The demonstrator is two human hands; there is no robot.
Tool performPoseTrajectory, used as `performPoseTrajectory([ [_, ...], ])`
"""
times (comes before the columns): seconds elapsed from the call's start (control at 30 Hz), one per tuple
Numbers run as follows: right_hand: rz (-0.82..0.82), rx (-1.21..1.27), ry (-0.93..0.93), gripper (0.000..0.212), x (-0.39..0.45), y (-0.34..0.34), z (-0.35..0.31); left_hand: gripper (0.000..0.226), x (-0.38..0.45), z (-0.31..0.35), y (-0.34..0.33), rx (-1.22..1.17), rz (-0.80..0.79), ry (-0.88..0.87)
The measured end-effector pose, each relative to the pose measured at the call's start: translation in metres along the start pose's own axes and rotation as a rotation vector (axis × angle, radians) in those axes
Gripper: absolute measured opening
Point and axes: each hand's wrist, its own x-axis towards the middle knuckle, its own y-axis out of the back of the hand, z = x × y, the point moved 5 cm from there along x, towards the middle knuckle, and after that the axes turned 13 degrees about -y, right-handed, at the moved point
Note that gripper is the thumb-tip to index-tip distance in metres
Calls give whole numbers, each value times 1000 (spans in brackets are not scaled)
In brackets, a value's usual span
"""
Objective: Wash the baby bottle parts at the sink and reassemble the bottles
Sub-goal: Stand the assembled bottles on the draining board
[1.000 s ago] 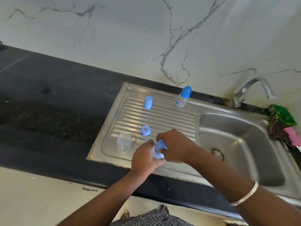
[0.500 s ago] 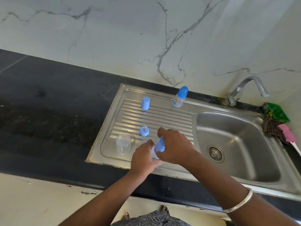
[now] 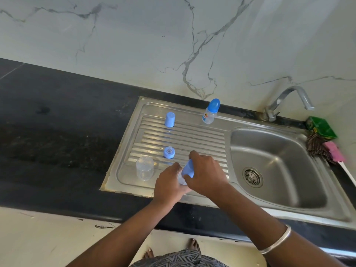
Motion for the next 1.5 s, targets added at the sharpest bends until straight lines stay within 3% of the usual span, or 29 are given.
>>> performPoseTrajectory([
  [0.17,81,64,-68,49,-1,-2,3,45,0,-1,1,-16,1,24],
  [0.53,79,138,23,60,-7,-9,7,42,1,0,3,-30,-32,27],
  [0.63,-43,275,54,77,-8,-8,23,40,1,-1,2,-57,-54,30],
  [0.77,-173,616,14,62,-1,-15,57,45,1,-6,-1,-177,-13,91],
  [0.97,-275,425,50,87,29,-37,75,43,26,8,-1,-259,47,140],
  [1.17,-240,554,154,62,66,-34,79,49,55,26,-12,-285,92,170],
  [1.3,-233,591,126,52,93,-34,90,41,64,25,-17,-320,82,159],
  [1.4,-129,634,14,58,127,-27,98,43,62,19,-21,-246,22,175],
  [1.5,-86,600,39,63,166,-19,91,47,55,16,-26,-46,-105,180],
])
